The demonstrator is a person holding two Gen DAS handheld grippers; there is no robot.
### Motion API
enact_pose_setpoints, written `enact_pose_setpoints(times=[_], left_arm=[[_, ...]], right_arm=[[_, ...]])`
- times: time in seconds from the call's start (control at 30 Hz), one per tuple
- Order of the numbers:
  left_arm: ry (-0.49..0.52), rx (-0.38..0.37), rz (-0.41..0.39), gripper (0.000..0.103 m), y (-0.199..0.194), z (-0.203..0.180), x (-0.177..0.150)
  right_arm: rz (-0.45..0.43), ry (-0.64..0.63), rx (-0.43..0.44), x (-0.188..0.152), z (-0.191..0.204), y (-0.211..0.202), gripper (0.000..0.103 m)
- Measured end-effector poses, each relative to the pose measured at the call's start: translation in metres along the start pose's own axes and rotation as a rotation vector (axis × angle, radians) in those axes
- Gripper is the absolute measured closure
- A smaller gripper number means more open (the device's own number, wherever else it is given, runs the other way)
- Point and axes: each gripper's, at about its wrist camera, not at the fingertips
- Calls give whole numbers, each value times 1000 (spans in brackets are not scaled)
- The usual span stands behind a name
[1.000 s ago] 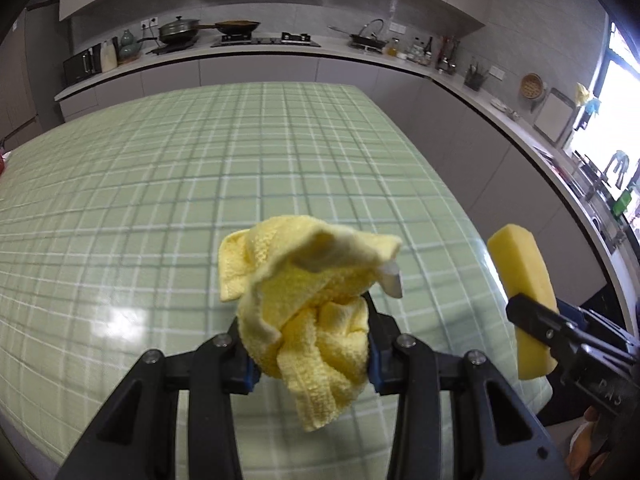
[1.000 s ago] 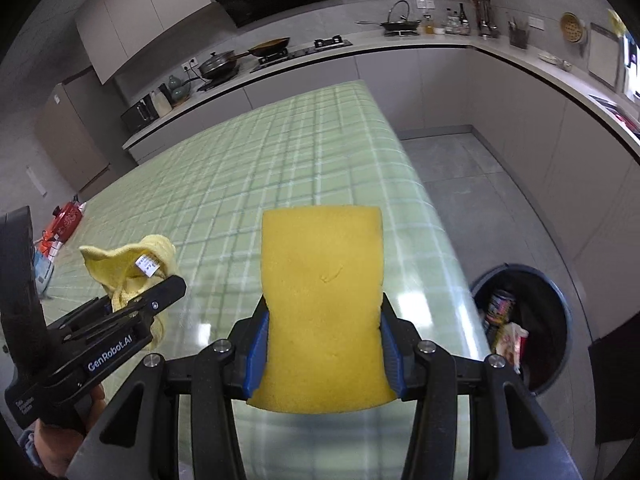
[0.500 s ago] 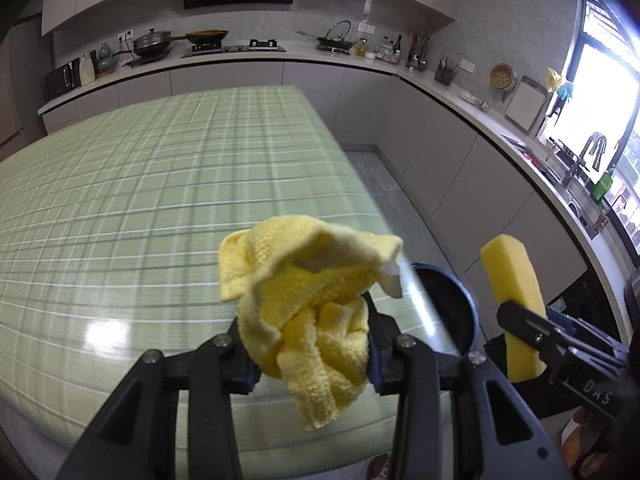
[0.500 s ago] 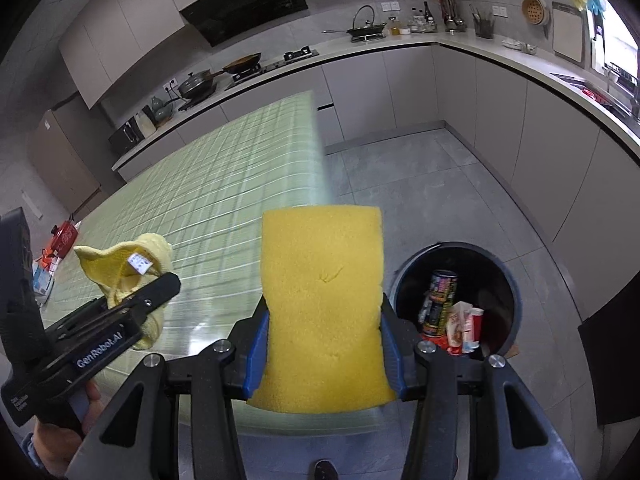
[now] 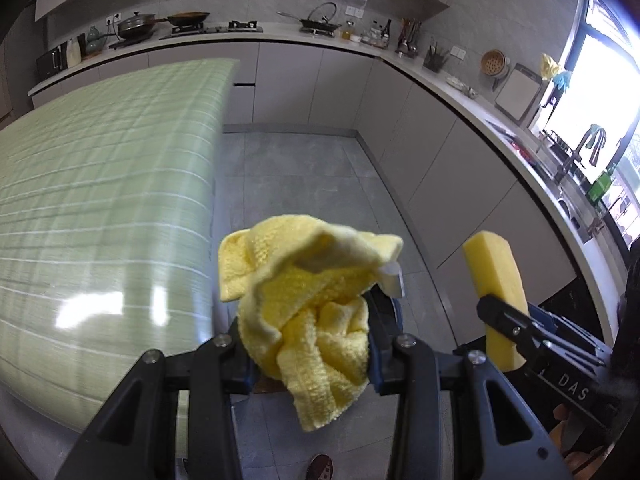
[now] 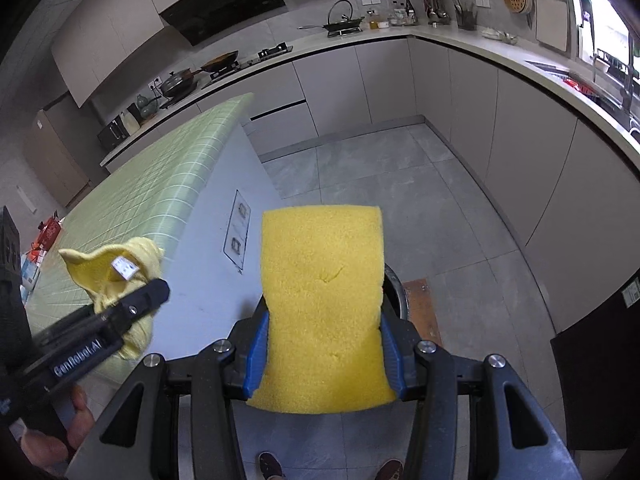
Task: Collect trash
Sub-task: 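Carry the yellow cloth and sponge over the black bucket with both tools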
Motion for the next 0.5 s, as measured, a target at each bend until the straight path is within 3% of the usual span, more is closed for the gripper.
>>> enact_pose_setpoints(times=[0.17,0.5], left_arm=[[-7,35,38,62,35,-8,-12],[-34,83,84,56,92,-13,-14]], right_arm=[[39,19,50,-2,-20,43,52],[68,-34,44,5,-39,112,48]])
Point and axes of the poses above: each gripper's, at about its wrist camera, not at the fingertips, and y roughly the way its jaws point, z to its left, x to its top, and after that the axes turned 7 degrees about z, right-handed
